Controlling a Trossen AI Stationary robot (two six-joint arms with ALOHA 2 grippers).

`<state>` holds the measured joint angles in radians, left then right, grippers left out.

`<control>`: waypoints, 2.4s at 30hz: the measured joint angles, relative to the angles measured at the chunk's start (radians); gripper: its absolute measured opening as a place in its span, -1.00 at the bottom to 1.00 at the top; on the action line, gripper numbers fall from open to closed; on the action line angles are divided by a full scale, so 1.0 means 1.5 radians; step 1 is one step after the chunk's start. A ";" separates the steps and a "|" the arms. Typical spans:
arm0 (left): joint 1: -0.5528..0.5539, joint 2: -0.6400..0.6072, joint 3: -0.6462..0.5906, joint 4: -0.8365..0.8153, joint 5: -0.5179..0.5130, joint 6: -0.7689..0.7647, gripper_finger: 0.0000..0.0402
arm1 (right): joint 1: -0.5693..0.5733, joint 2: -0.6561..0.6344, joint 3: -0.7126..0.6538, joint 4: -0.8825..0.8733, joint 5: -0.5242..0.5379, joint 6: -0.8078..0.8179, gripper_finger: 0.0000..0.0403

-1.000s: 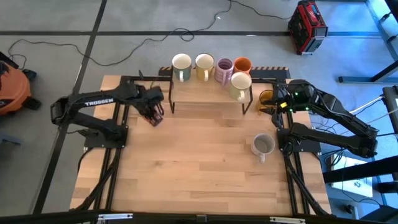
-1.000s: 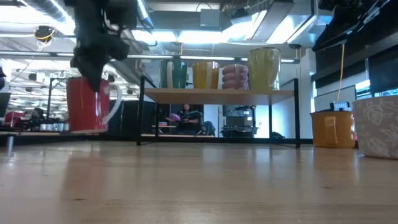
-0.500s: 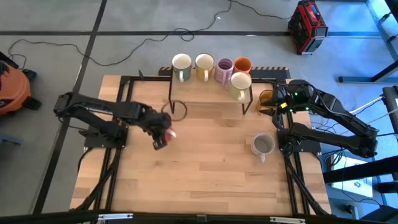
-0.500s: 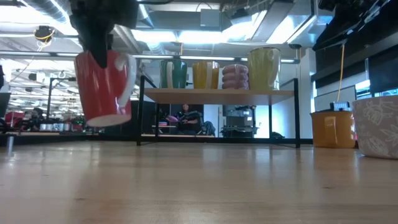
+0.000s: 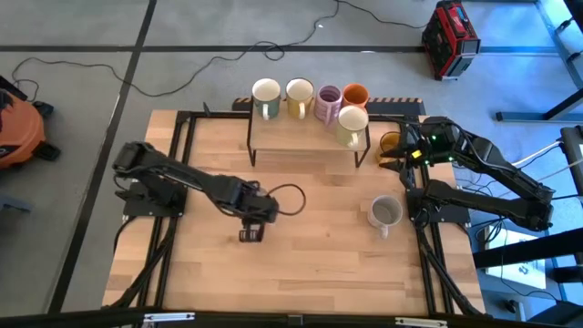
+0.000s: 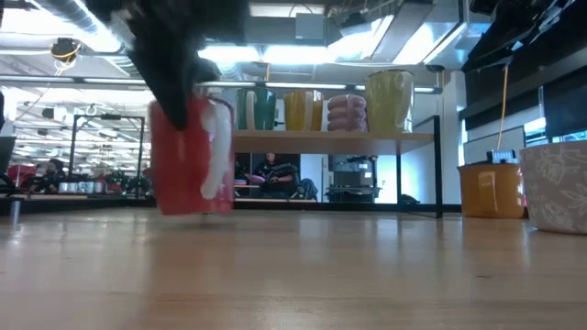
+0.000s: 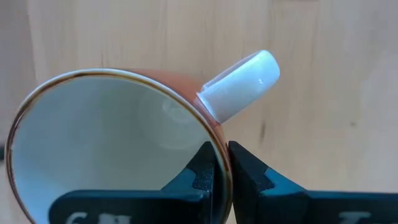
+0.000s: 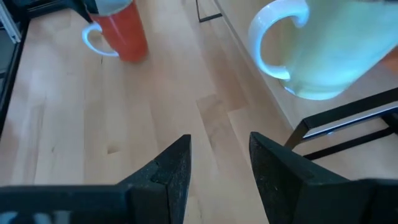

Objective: Place coffee mugs
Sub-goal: Put the red mug on the shelf

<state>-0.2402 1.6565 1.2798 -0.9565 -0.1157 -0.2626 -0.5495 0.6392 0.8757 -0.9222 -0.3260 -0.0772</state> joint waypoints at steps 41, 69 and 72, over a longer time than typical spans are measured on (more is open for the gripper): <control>-0.029 -0.076 0.226 -0.170 -0.186 -0.011 -0.28 | 0.114 0.008 0.000 0.131 -0.073 0.182 -0.25; -0.185 -0.384 -0.167 0.037 -0.277 -0.204 -0.28 | 0.670 0.610 0.152 0.427 0.590 0.466 -0.25; -0.185 -0.384 -0.167 0.037 -0.294 -0.203 -0.28 | 0.673 0.679 0.152 0.514 0.614 0.472 -0.25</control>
<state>-0.5175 1.0798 1.0290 -0.9016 -0.5570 -0.5667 0.4597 1.6571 1.1030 -0.1517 0.5946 0.6303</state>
